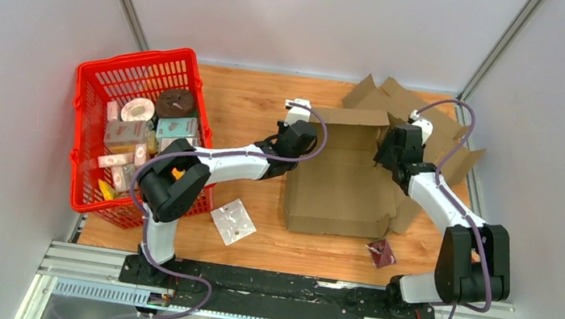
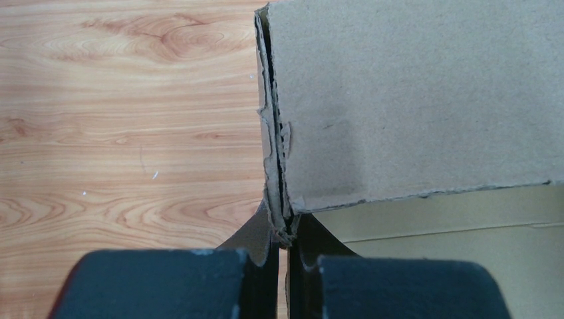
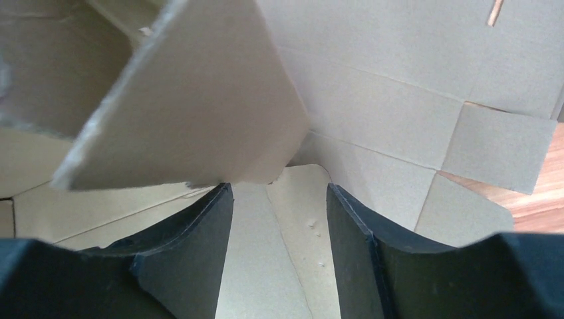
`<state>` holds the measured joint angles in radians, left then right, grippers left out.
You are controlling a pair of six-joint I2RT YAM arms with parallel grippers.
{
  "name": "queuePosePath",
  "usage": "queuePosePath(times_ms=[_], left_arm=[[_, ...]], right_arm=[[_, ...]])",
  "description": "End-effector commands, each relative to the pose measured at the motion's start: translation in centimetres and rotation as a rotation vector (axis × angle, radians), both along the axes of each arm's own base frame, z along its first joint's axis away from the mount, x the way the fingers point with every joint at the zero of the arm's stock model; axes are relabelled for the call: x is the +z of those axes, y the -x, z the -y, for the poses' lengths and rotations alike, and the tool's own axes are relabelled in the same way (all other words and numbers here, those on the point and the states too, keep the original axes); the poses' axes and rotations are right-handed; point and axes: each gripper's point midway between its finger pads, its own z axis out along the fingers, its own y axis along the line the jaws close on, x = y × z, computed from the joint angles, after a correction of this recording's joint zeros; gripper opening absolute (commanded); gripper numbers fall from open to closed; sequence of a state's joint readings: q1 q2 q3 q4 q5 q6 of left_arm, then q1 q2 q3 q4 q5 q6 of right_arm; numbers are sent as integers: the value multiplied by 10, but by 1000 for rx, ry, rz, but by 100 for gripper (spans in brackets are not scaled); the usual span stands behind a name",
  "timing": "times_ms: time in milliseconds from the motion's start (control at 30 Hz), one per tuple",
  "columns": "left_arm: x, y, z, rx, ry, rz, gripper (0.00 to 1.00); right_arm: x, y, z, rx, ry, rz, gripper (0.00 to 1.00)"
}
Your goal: Fold the paper box
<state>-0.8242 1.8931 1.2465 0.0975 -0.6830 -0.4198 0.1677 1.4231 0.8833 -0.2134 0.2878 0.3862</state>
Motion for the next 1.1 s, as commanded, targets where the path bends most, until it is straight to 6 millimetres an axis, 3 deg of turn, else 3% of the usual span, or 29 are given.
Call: queuePosePath(times_ms=[0, 133, 167, 367, 500, 767, 933, 1067], left_arm=[[-1, 2, -5, 3, -31, -28, 0], [-1, 3, -5, 2, -31, -31, 0], [-1, 3, -5, 2, -32, -30, 0], [-1, 3, -6, 5, -31, -29, 0], [-1, 2, -5, 2, -29, -29, 0], [-3, 3, -5, 1, -32, -34, 0], [-1, 2, -4, 1, -26, -31, 0], [-2, 3, -3, -1, -26, -35, 0]], right_arm=[[38, -13, -14, 53, -6, 153, 57], [43, -22, -15, 39, 6, 168, 58], [34, -25, -15, 36, 15, 143, 58], [30, -34, -17, -8, 123, 140, 52], [32, -35, -14, -73, 209, 157, 36], [19, -35, -10, -121, 267, 123, 21], [17, -34, -14, -115, 251, 120, 1], [21, -27, -25, -89, 241, 126, 0]])
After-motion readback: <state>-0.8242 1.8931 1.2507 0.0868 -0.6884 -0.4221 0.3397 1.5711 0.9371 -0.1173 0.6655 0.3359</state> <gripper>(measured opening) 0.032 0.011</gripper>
